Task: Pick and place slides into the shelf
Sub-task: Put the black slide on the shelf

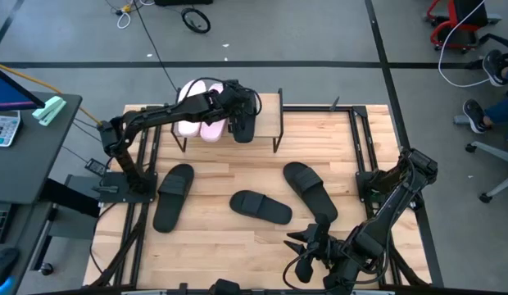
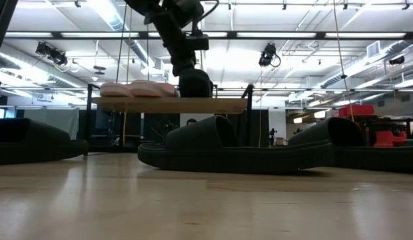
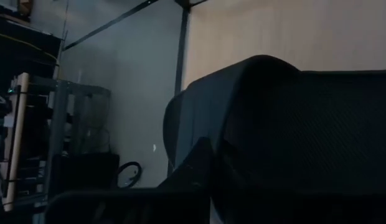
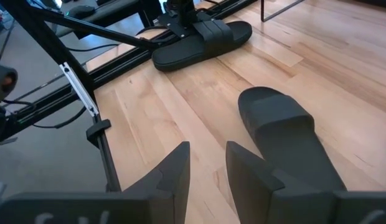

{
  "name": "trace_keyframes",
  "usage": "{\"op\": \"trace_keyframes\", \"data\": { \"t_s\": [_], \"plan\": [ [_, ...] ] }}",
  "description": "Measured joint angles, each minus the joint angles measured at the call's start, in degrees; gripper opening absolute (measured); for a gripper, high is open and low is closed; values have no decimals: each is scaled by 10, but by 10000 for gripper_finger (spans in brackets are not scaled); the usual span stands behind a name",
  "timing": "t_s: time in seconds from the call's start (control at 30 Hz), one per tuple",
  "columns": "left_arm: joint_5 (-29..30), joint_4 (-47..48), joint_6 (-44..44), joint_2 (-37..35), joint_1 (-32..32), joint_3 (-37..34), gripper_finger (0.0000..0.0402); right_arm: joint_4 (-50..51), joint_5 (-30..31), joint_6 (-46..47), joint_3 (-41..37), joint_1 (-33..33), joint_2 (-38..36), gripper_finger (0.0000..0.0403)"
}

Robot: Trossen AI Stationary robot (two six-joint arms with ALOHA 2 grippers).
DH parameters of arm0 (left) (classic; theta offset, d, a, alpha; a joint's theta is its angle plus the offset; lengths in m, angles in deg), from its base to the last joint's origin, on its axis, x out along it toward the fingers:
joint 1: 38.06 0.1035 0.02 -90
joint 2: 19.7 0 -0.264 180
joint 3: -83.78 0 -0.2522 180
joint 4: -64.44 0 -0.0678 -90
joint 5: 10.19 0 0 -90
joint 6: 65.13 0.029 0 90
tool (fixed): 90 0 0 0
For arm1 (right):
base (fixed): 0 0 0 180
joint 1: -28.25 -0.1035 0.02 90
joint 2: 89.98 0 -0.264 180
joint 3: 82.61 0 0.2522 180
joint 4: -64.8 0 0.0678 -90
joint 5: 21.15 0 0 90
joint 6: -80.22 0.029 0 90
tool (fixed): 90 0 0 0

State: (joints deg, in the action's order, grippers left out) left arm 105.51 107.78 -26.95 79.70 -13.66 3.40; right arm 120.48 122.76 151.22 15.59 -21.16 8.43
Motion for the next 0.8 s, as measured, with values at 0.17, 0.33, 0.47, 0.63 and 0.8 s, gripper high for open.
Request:
{"op": "trace_keyframes", "data": {
  "t_s": [0.17, 0.33, 0.47, 0.63, 0.8],
  "plan": [
    [2, 24, -4, -5, 4, 0, 13, 0, 0, 0, 0, 0, 0, 109],
    [0, 26, -5, -1, 14, 0, 13, 0, 0, 10, 0, 0, 0, 109],
    [9, 14, -4, -1, 19, 0, 49, 0, 0, 10, 0, 0, 0, 109],
    [33, -29, 5, -4, 20, 0, 54, 0, 0, 10, 0, 0, 0, 109],
    [31, -20, 15, -3, 25, 0, 21, 0, 0, 9, 0, 0, 0, 109]
  ]
}}
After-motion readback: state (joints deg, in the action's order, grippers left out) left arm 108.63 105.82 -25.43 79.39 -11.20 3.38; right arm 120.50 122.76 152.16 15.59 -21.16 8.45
